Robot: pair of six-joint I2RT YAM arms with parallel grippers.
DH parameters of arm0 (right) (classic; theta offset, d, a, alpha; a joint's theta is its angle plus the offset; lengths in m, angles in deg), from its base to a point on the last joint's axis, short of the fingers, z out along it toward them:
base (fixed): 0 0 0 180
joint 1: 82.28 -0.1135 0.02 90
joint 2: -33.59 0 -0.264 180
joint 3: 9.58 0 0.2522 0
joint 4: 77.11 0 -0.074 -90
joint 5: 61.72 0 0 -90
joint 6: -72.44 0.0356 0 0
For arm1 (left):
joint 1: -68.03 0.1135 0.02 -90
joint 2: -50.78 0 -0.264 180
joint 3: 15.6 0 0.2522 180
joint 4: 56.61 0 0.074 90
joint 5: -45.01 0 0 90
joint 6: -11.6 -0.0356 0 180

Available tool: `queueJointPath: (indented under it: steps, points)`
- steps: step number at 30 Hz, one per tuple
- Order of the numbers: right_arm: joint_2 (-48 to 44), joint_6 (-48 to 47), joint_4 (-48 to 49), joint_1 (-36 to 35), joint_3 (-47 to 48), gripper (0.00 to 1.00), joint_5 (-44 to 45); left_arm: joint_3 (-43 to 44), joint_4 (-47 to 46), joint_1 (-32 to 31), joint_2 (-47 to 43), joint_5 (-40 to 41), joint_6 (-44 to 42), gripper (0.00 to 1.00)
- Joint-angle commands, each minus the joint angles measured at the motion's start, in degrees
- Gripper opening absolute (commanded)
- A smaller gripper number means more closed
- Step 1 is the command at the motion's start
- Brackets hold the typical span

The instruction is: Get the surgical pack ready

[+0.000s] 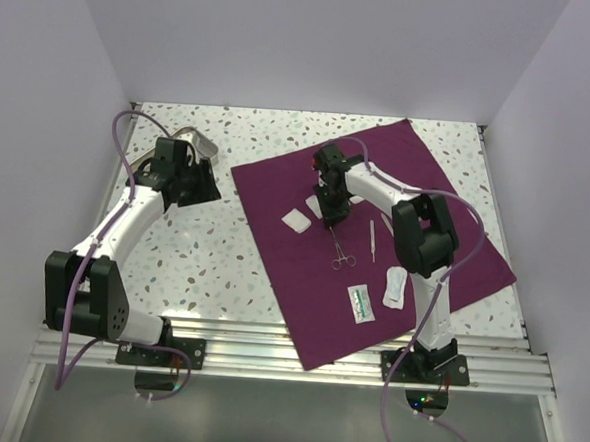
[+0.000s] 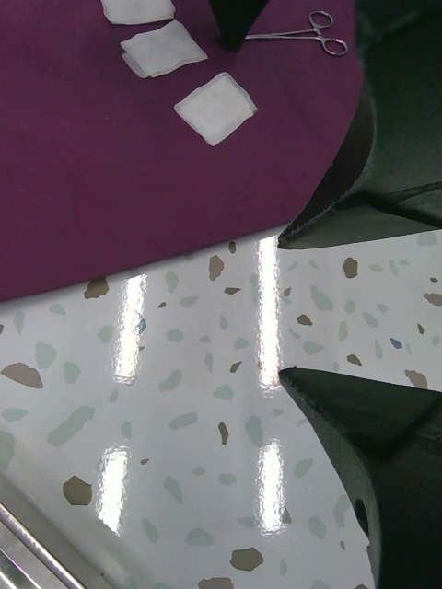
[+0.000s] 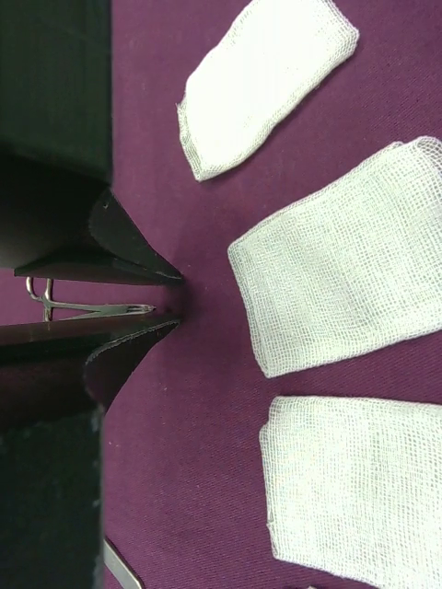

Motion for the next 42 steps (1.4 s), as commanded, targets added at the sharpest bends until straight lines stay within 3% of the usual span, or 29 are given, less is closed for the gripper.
queueJointPath:
  steps: [1, 12, 16, 19, 25, 32, 42]
  points:
    - [0.6, -0.4, -0.7, -0.3, 0.3, 0.23, 1.4, 0.0, -1.4, -0.5, -2.1, -1.0, -0.1, 0.58]
    - [-1.9, -1.6, 0.2, -0.2, -3.6, 0.22, 3.5, -1.3, -1.8, -2.0, -3.1, -1.2, 0.8, 0.59]
    - [-0.9, -1.8, 0.0, -0.2, -2.6, 0.06, 3.3, -1.1, -1.9, -2.4, -3.1, -1.7, 0.8, 0.59]
    - [-0.9, -1.8, -0.1, -0.2, -2.1, 0.00, 3.5, -1.2, -1.9, -3.2, -3.1, -2.7, 0.1, 0.59]
    - [-4.3, -1.6, -1.9, -0.3, -1.9, 0.00, 4.5, -2.4, -5.4, -7.4, -3.1, -8.2, -0.5, 0.62]
    - [-8.4, -0.8, -4.3, -0.1, -1.5, 0.00, 2.1, -8.9, -19.5, -16.0, -2.1, -13.9, 6.1, 0.63]
    - [-11.3, 0.6, -4.0, -0.1, -3.4, 0.00, -0.2, -13.1, -41.8, -28.7, 7.2, -12.4, 13.6, 0.65]
